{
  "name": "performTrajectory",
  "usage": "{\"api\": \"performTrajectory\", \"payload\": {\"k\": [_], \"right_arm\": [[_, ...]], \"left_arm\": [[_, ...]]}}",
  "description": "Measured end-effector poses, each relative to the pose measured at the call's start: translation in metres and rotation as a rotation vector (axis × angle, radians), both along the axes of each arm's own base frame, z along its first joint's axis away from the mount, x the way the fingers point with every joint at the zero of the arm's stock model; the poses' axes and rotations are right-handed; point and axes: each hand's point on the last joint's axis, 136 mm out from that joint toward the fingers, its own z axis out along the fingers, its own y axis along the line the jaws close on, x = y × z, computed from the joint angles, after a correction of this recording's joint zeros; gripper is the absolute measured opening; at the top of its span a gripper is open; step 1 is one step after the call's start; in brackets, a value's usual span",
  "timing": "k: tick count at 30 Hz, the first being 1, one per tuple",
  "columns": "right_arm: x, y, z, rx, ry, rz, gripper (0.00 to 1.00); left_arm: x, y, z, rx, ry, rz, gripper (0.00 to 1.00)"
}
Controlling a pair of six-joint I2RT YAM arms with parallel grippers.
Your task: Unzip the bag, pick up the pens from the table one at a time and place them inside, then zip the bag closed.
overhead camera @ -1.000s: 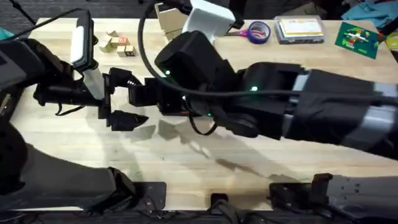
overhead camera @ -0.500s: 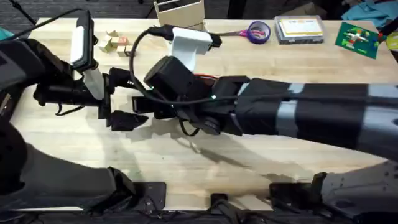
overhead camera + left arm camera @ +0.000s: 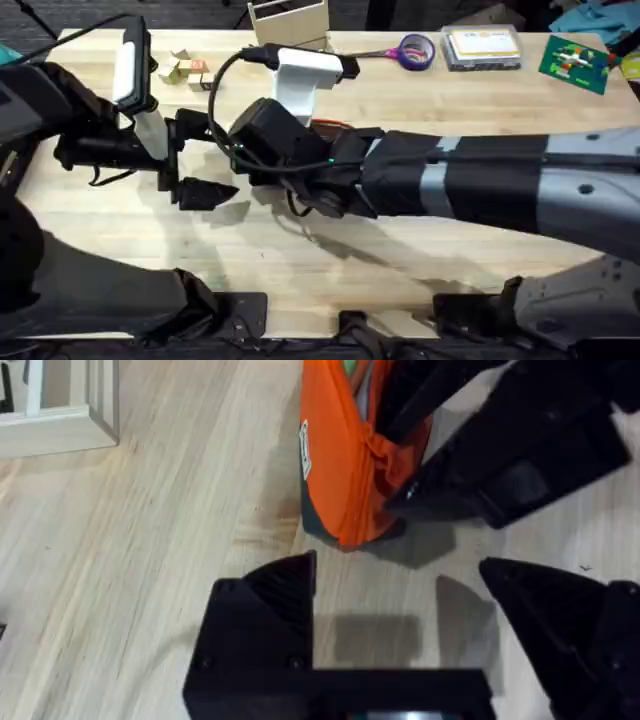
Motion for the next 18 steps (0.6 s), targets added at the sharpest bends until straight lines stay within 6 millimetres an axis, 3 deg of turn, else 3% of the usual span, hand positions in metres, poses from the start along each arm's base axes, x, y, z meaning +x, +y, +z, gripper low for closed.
{"api": "performTrajectory", "payload": {"k": [6,16,18], "right_arm": [[0.0018,-0.0018,-0.0008,-0.007,-0.007,-0.012,0.388],[0.0028,-0.0016,0.0002,-0.003,-0.011,-0.015,0.043],[0.0028,-0.0013,0.0004,-0.002,-0.012,-0.015,0.034]], "left_arm": [[0.0000,0.0001,0.0000,0.000,0.000,0.000,0.993],[0.0000,0.0000,0.0000,0.000,0.000,0.000,0.994],[0.0000,0.0001,0.0000,0.000,0.000,0.000,0.994]]}}
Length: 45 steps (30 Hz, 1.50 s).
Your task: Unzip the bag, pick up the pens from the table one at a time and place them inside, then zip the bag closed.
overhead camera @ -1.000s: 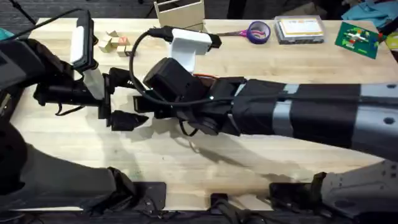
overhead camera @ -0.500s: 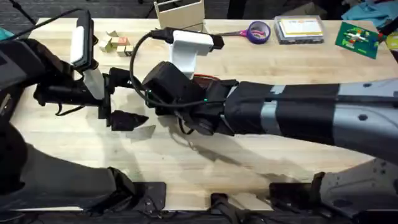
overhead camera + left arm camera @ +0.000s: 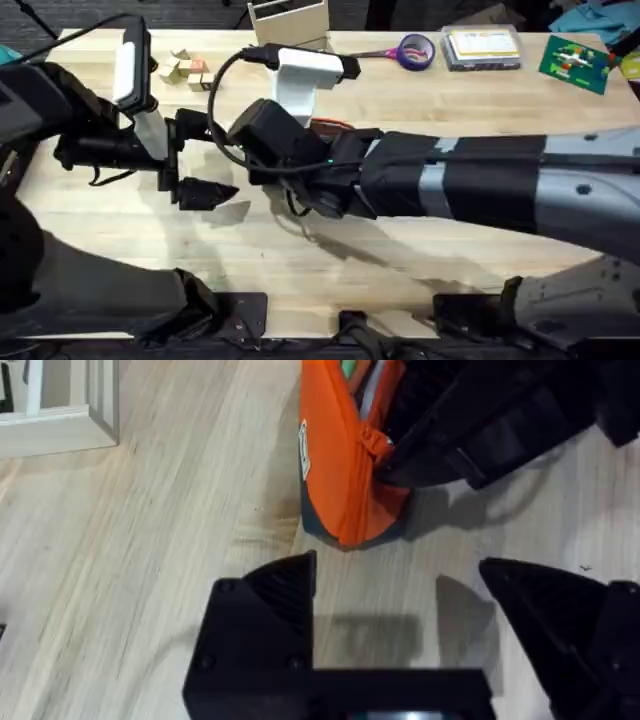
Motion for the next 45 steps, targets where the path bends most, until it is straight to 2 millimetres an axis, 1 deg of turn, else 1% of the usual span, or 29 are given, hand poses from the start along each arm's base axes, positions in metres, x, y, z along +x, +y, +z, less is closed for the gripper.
{"api": "performTrajectory", "payload": {"k": [8,10,12,16,19,24,31,39,45], "right_arm": [[-0.001,-0.001,0.000,-0.018,-0.009,0.017,0.032],[-0.001,-0.002,0.003,-0.029,-0.017,0.030,0.031],[-0.002,-0.003,0.013,-0.026,-0.037,0.044,0.031],[-0.003,-0.005,0.042,0.006,-0.080,0.064,0.030],[-0.005,-0.009,0.052,0.007,-0.090,0.071,0.030],[-0.006,-0.011,0.052,-0.001,-0.088,0.075,0.030],[-0.005,-0.011,0.052,-0.001,-0.088,0.072,0.030],[-0.004,-0.012,0.052,-0.001,-0.088,0.069,0.030],[-0.004,-0.012,0.052,-0.001,-0.088,0.070,0.030]], "left_arm": [[0.000,0.000,0.000,0.000,0.000,0.000,0.993],[0.000,0.000,0.000,0.000,0.000,0.000,0.993],[0.000,0.000,0.000,0.000,0.000,0.000,0.993],[0.000,0.000,0.000,0.002,-0.003,0.000,0.993],[0.001,0.001,-0.001,0.004,-0.008,0.000,0.993],[0.003,0.001,0.000,0.004,-0.016,0.002,0.993],[0.008,-0.003,0.006,-0.035,-0.045,0.014,0.993],[0.012,-0.023,0.008,-0.050,-0.053,-0.040,0.993],[0.022,-0.032,0.002,-0.053,-0.019,-0.030,0.993]]}}
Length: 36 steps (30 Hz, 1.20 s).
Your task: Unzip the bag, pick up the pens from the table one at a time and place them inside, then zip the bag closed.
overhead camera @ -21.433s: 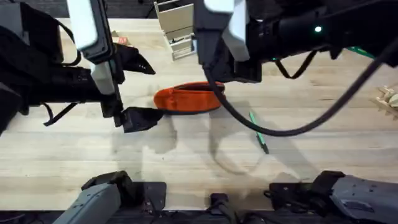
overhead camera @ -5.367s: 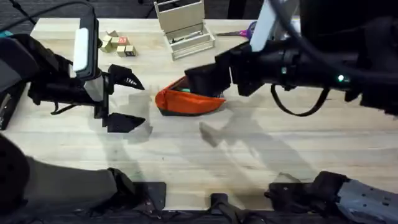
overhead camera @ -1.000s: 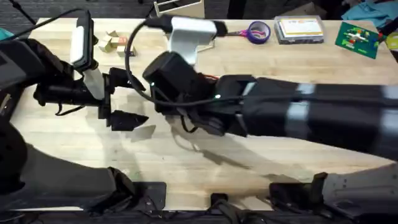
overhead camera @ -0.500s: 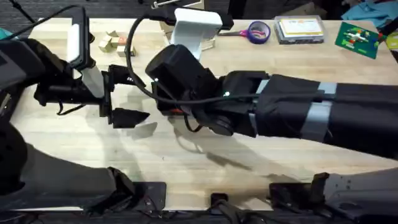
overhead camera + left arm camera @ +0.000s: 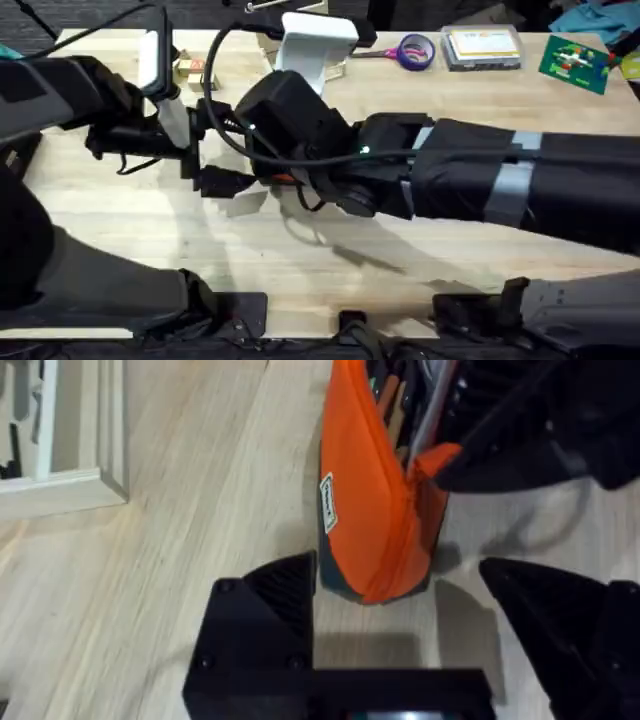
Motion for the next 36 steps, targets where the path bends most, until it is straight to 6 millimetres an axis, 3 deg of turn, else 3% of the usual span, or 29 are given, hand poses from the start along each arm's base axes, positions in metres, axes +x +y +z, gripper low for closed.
{"api": "performTrajectory", "payload": {"k": [11,14,17,20,22,30,36], "right_arm": [[0.000,0.000,0.000,-0.002,-0.001,0.002,0.030],[0.000,0.000,0.000,-0.003,-0.001,0.002,0.030],[-0.001,-0.001,-0.001,-0.008,0.002,0.002,0.030],[-0.002,-0.003,-0.004,-0.021,0.009,0.002,0.030],[-0.002,-0.004,-0.005,-0.033,0.009,0.007,0.030],[0.003,-0.014,-0.011,-0.085,0.007,0.015,0.030],[0.010,-0.038,-0.012,-0.133,0.034,-0.017,0.030]], "left_arm": [[0.003,-0.016,-0.003,-0.006,0.027,-0.028,0.973],[0.002,-0.016,-0.003,-0.007,0.031,-0.027,0.777],[0.003,-0.016,-0.003,-0.007,0.031,-0.025,0.502],[0.005,-0.016,-0.003,-0.006,0.022,-0.023,0.163],[0.005,-0.016,-0.003,-0.006,0.021,-0.025,0.056],[0.005,-0.017,-0.002,-0.012,0.020,-0.024,0.046],[0.005,-0.017,-0.002,-0.013,0.019,-0.023,0.045]]}}
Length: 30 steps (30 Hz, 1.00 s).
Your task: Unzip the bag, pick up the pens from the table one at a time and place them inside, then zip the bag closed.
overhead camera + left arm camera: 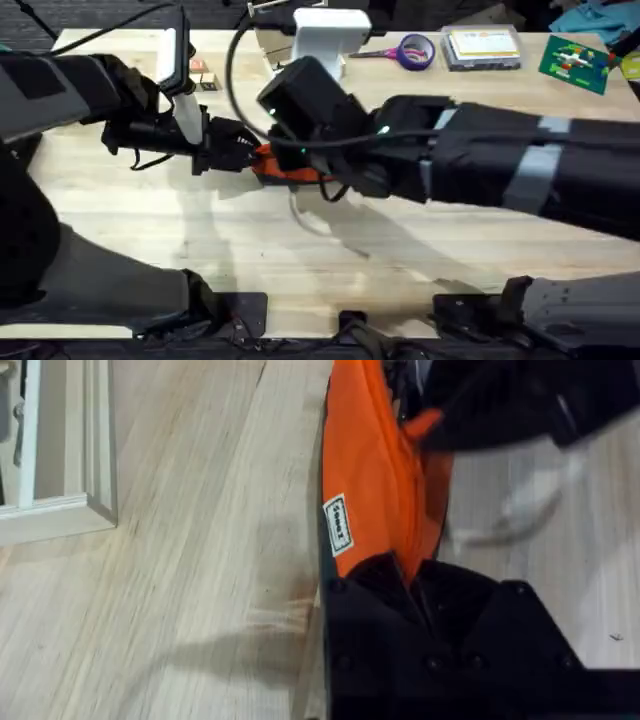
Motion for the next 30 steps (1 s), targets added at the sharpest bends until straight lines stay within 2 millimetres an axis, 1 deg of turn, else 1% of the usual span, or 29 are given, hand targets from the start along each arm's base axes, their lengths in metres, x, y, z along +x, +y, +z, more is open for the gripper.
{"api": "performTrajectory", "payload": {"k": [6,7,14,20,30], "right_arm": [[0.010,-0.025,0.001,-0.025,0.027,-0.047,0.030],[0.012,-0.034,0.001,-0.033,0.044,-0.061,0.030],[0.018,-0.054,0.000,-0.048,0.078,-0.097,0.030],[0.024,-0.079,0.000,-0.072,0.102,-0.149,0.030],[0.033,-0.124,-0.008,-0.134,0.163,-0.246,0.030]], "left_arm": [[0.001,0.000,0.000,-0.001,-0.005,0.000,0.045],[0.001,0.000,0.001,-0.003,-0.005,0.001,0.045],[0.001,0.000,0.001,-0.006,-0.006,0.001,0.044],[0.001,-0.001,0.001,-0.007,-0.005,0.001,0.044],[0.001,-0.001,0.001,-0.006,-0.005,0.000,0.044]]}}
